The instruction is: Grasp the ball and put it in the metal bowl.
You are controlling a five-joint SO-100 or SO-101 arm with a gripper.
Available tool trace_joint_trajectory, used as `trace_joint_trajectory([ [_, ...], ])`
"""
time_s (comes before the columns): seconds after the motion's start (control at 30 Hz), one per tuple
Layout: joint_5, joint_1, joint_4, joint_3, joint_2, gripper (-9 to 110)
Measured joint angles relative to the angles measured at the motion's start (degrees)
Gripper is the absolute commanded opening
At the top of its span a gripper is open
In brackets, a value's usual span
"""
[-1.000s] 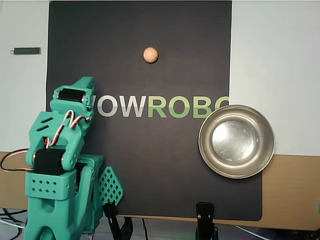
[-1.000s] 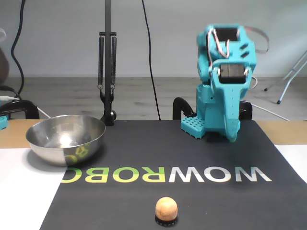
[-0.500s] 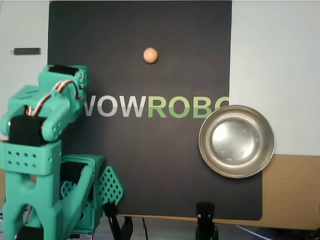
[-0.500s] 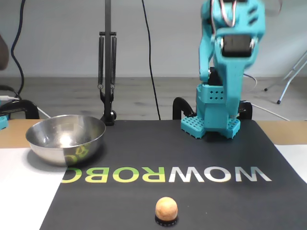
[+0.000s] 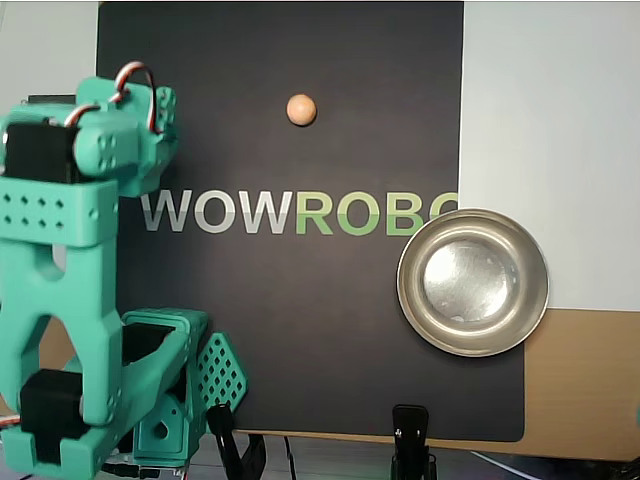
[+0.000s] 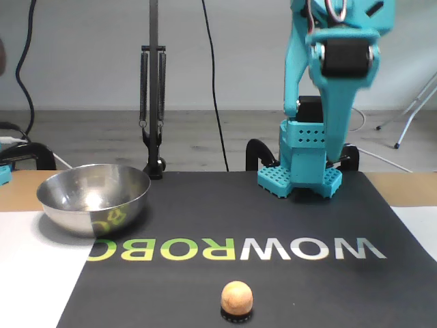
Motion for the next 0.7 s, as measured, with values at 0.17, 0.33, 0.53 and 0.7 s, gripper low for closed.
trace_joint_trajectory([
  [0.17, 0.0, 0.0, 3.7, -7.3, -8.3, 0],
  [0.33, 0.0, 0.0, 5.6, -12.6, -15.0, 0],
  [0.53, 0.0, 0.0, 5.6, -14.0, -19.4, 0],
  [0.7, 0.0, 0.0, 5.6, -14.2, -20.0, 0],
])
